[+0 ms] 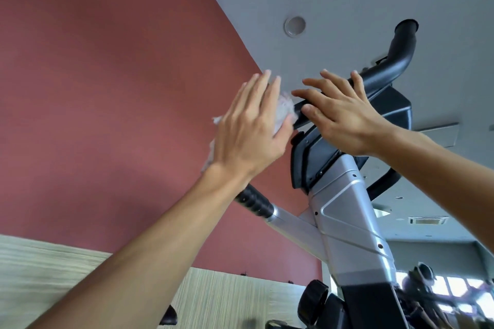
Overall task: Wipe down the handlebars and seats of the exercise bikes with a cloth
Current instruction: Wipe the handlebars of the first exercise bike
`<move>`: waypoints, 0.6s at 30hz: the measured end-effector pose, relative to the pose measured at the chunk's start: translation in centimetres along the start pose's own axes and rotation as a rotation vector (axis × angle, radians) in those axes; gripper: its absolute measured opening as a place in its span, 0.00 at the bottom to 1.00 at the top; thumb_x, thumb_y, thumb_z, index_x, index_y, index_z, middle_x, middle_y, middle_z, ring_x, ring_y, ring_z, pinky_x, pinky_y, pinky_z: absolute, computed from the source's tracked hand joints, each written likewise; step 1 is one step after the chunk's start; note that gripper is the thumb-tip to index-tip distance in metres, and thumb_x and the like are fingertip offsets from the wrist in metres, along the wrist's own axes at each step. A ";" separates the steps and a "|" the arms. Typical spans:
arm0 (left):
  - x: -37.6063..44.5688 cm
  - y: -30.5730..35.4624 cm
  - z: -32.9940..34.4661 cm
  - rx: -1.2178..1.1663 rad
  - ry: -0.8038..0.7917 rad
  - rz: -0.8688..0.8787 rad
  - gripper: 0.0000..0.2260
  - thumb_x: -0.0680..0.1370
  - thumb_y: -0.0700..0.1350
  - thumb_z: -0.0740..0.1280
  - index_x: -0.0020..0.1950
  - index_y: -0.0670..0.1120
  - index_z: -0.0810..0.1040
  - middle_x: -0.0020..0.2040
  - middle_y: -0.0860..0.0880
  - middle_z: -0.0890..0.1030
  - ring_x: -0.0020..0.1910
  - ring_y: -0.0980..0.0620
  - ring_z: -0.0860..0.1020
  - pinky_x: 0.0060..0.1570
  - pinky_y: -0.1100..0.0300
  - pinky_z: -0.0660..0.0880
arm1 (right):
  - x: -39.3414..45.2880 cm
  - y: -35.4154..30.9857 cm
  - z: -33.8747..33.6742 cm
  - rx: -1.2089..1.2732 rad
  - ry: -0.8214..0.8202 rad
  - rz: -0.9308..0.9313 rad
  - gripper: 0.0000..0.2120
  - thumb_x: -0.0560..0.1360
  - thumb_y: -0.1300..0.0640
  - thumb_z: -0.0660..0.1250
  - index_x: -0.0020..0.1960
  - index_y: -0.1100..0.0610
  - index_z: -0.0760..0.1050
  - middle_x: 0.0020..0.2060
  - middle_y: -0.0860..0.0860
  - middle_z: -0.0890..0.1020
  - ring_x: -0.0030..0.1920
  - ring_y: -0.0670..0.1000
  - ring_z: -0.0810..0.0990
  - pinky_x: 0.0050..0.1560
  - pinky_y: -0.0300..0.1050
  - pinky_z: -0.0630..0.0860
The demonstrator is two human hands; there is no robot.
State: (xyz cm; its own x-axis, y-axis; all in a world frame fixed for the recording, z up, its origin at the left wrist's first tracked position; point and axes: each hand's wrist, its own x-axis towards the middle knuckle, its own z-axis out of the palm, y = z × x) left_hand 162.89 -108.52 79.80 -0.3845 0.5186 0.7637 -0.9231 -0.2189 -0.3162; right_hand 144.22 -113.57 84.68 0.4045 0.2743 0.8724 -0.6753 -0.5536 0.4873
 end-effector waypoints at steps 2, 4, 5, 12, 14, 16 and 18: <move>3.0 1.0 0.6 0.017 -0.098 -0.041 0.27 0.82 0.54 0.62 0.75 0.37 0.71 0.73 0.38 0.74 0.73 0.41 0.73 0.69 0.47 0.72 | -0.1 0.3 0.0 0.062 0.044 0.002 0.29 0.82 0.45 0.43 0.79 0.51 0.64 0.79 0.48 0.65 0.82 0.49 0.48 0.79 0.56 0.33; 3.6 0.9 0.9 0.052 -0.155 -0.060 0.29 0.83 0.57 0.59 0.77 0.38 0.68 0.74 0.39 0.73 0.74 0.43 0.71 0.68 0.49 0.71 | -0.3 0.5 -0.2 0.118 0.058 0.000 0.29 0.82 0.47 0.45 0.80 0.55 0.61 0.79 0.50 0.64 0.82 0.49 0.47 0.80 0.55 0.34; 3.0 0.6 0.8 0.067 -0.136 -0.037 0.30 0.84 0.57 0.57 0.77 0.37 0.67 0.75 0.38 0.73 0.74 0.42 0.71 0.69 0.50 0.71 | -0.6 0.5 -0.3 0.126 0.052 -0.012 0.29 0.82 0.47 0.45 0.80 0.56 0.60 0.80 0.51 0.62 0.83 0.49 0.46 0.80 0.55 0.35; 0.4 -0.1 0.9 0.220 -0.038 0.084 0.29 0.85 0.54 0.55 0.76 0.32 0.67 0.74 0.32 0.70 0.75 0.36 0.69 0.76 0.45 0.66 | -2.5 2.5 -1.2 0.089 0.017 -0.087 0.27 0.84 0.52 0.49 0.81 0.57 0.59 0.81 0.50 0.60 0.83 0.49 0.46 0.78 0.47 0.36; 1.8 0.9 1.4 0.237 -0.066 0.155 0.29 0.85 0.55 0.55 0.76 0.33 0.69 0.74 0.32 0.71 0.75 0.36 0.70 0.76 0.45 0.66 | -2.5 2.2 -1.0 0.100 0.031 -0.092 0.27 0.83 0.61 0.53 0.82 0.58 0.57 0.81 0.52 0.60 0.83 0.51 0.45 0.78 0.49 0.36; 2.4 1.3 1.8 0.248 -0.060 0.202 0.29 0.85 0.56 0.57 0.75 0.34 0.69 0.73 0.33 0.72 0.74 0.37 0.71 0.75 0.47 0.67 | -2.4 1.3 -0.5 0.127 0.066 -0.062 0.28 0.82 0.66 0.54 0.82 0.59 0.56 0.81 0.53 0.60 0.83 0.52 0.45 0.80 0.51 0.37; 1.4 0.7 1.9 0.221 -0.012 0.217 0.28 0.85 0.55 0.59 0.76 0.34 0.69 0.74 0.34 0.72 0.74 0.38 0.71 0.74 0.47 0.69 | -2.2 0.7 -0.2 0.142 0.091 -0.032 0.30 0.80 0.69 0.54 0.81 0.60 0.57 0.80 0.53 0.61 0.83 0.53 0.45 0.80 0.53 0.38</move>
State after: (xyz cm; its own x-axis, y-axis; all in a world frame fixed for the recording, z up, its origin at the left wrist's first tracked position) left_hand 161.75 -109.51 81.68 -0.5713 0.4303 0.6989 -0.7958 -0.4987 -0.3435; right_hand 142.72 -114.41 83.09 0.3620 0.3601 0.8598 -0.5664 -0.6476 0.5097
